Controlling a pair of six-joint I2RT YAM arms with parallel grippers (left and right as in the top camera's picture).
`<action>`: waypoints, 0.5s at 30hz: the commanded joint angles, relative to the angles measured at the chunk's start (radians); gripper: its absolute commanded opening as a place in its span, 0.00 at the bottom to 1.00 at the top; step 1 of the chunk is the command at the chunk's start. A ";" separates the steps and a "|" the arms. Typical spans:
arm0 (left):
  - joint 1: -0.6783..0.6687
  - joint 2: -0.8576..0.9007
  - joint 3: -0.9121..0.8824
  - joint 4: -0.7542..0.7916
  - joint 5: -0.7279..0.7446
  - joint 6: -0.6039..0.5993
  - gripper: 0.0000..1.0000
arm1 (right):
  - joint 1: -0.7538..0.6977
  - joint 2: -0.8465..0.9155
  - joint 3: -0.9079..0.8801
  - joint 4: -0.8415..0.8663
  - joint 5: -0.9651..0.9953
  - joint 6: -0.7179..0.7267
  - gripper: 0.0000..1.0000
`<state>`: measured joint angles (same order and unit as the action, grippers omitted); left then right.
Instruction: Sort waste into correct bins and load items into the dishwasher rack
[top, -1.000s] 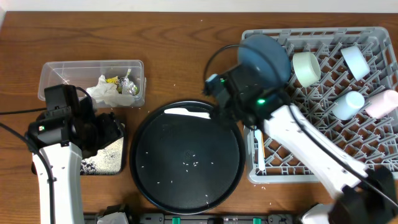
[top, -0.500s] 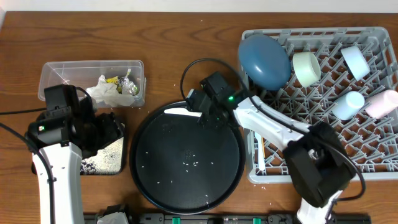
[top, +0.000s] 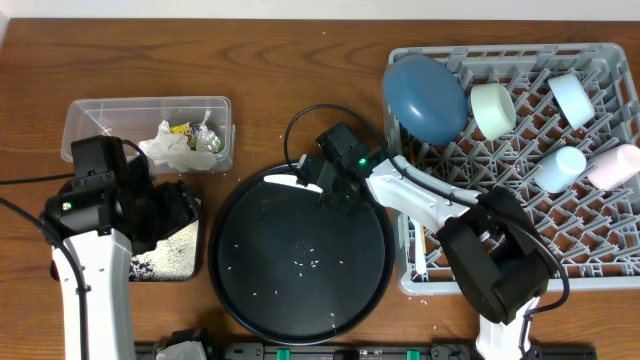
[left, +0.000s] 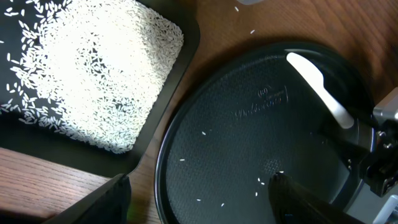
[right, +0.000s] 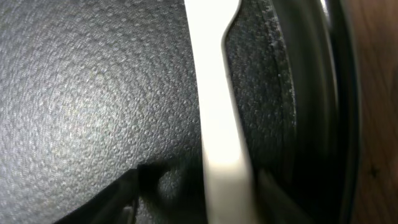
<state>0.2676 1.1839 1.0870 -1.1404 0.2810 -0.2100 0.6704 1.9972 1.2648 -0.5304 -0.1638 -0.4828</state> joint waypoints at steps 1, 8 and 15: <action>0.004 0.006 -0.004 0.001 -0.013 -0.006 0.72 | 0.011 0.025 -0.003 -0.008 -0.010 -0.003 0.40; 0.004 0.006 -0.004 0.000 -0.013 -0.006 0.72 | 0.011 0.026 -0.003 -0.017 -0.008 0.045 0.23; 0.004 0.006 -0.004 0.000 -0.013 -0.006 0.72 | 0.011 0.026 -0.003 -0.064 0.006 0.124 0.16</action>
<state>0.2676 1.1839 1.0866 -1.1404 0.2810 -0.2100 0.6731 1.9972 1.2701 -0.5659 -0.1566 -0.4179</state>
